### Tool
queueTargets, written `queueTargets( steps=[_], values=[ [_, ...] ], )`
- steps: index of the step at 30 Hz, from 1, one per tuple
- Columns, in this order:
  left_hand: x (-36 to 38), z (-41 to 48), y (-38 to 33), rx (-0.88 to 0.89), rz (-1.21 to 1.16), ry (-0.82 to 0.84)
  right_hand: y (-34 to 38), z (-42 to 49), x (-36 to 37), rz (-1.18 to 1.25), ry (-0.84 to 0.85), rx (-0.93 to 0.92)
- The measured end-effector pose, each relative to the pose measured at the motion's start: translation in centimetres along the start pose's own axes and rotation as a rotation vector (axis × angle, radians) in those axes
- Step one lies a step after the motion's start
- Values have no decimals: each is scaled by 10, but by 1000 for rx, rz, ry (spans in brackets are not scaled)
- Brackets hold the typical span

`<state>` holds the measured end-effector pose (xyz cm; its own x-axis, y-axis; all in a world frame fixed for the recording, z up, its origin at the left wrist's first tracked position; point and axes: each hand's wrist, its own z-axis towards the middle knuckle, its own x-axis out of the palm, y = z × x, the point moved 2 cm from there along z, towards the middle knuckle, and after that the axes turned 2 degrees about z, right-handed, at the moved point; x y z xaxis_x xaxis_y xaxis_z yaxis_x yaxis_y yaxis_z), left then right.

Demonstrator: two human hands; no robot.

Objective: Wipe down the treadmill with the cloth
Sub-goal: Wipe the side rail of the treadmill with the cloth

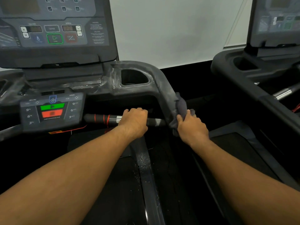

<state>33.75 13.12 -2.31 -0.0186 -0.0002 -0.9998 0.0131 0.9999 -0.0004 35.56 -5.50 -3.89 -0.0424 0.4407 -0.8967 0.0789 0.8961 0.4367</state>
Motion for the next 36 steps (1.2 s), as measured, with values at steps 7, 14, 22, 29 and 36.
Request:
queueTargets(
  steps=[7, 14, 22, 29, 36],
  values=[
    [10, 34, 2, 47, 145, 181, -2, -24, 13, -435, 66, -295],
    [19, 53, -6, 43, 132, 233, 24, 13, 22, -357, 23, -125],
    [22, 51, -3, 59, 116, 184, 29, 45, 10, 9, -55, 86],
    [23, 49, -3, 68, 117, 178, 5, 12, 7, -83, -6, -138],
    [25, 57, -2, 76, 143, 193, 16, 23, 20, -271, 40, -147]
  ],
)
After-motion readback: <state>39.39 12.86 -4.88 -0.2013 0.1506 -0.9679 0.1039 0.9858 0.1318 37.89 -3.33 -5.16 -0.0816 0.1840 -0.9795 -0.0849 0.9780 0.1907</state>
